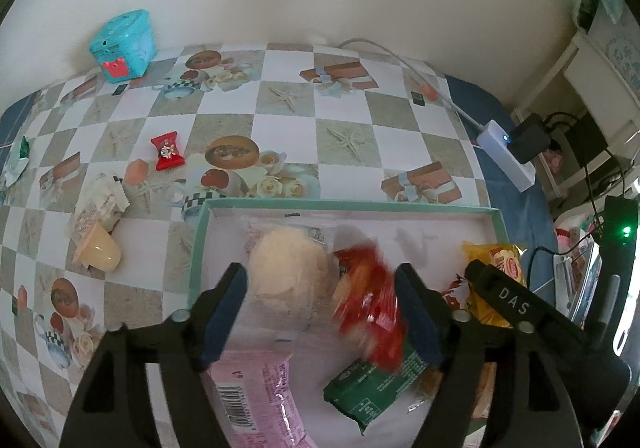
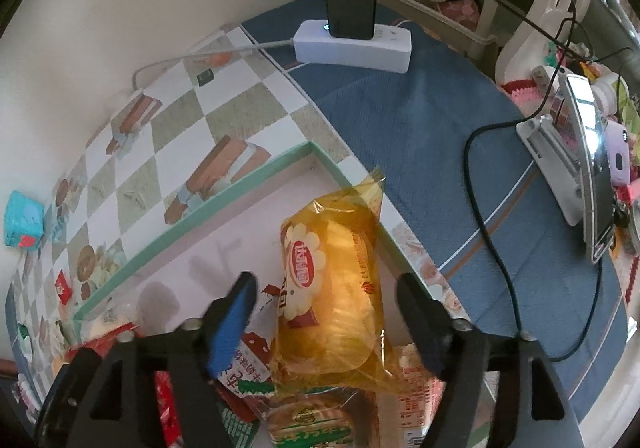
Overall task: Organize snacks
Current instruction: 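Open both grippers to release the bags into the tray, then withdraw both open grippers from the tray toward the table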
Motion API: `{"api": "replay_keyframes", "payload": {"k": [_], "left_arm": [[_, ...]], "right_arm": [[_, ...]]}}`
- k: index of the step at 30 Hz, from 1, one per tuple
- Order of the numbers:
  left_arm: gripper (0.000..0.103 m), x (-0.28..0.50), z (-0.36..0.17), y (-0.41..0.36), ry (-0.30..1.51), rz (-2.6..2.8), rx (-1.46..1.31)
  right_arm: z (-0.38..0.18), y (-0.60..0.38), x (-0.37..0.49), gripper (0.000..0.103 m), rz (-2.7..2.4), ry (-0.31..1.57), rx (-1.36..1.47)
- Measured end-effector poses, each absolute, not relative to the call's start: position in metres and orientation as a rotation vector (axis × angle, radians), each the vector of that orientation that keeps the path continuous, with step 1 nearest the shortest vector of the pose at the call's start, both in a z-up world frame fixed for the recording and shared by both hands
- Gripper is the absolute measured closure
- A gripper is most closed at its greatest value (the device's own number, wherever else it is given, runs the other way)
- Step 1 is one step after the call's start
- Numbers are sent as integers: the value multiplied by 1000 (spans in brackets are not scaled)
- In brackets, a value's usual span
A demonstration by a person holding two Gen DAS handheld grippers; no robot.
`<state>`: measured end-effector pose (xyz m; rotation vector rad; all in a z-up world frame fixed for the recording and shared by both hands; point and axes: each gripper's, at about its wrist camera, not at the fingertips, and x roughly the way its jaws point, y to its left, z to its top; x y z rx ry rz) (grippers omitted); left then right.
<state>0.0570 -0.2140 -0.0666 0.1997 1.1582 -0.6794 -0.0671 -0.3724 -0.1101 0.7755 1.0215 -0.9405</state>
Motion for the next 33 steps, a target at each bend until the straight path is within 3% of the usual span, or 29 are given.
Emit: {"api": "replay_keyframes", "payload": {"k": [7,9,33], "left_arm": [[23,62,-65,-209,1160,-659,189],[11,64,-66,-207,1162,-630,191],[9,117,-68,-137,1165,-357,64]], "right_arm": [[-111,-372,-67,16,-935,1012,787],[-111,-373,-67,0,-927,1005,794],[-85,-358,-54,0,-882,1008,745]]}}
